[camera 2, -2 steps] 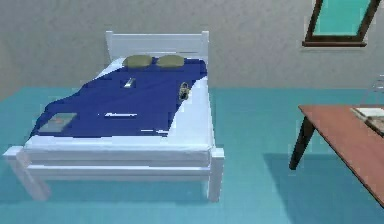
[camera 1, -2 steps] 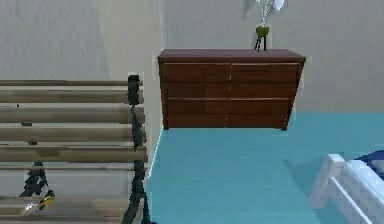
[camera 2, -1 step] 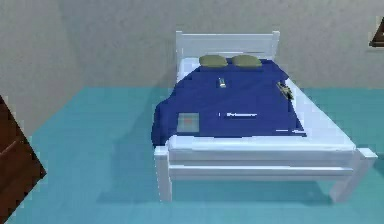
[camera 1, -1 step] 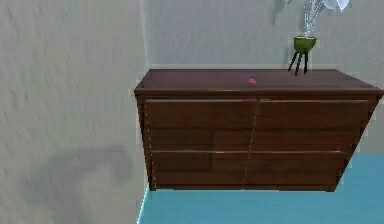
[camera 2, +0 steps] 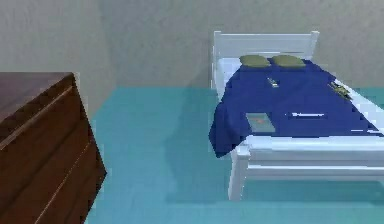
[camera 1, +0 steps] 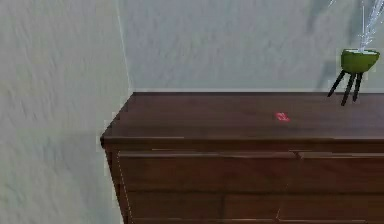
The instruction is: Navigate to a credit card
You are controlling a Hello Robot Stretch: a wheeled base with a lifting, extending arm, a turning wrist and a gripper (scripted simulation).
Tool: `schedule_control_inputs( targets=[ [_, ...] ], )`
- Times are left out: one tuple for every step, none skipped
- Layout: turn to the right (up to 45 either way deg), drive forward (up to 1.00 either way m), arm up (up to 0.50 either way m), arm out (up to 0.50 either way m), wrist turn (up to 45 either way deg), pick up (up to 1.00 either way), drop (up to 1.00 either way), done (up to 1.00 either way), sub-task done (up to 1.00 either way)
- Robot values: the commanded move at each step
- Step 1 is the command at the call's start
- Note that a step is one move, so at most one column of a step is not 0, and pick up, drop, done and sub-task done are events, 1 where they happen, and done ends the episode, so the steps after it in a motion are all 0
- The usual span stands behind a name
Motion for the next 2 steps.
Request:
schedule_control_inputs(
  targets=[
    [24.0,0.0,0.0,0.0,0.0,0.0,0.0,0.0,0.0],
    [0.0,1.0,0.0,0.0,0.0,0.0,0.0,0.0,0.0]
  ],
)
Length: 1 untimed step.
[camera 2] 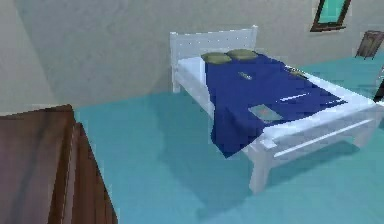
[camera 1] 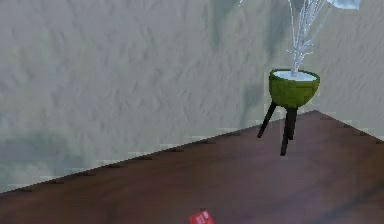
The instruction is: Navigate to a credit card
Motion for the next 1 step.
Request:
schedule_control_inputs(
  targets=[
    [0.0,0.0,0.0,0.0,0.0,0.0,0.0,1.0,0.0]
  ],
)
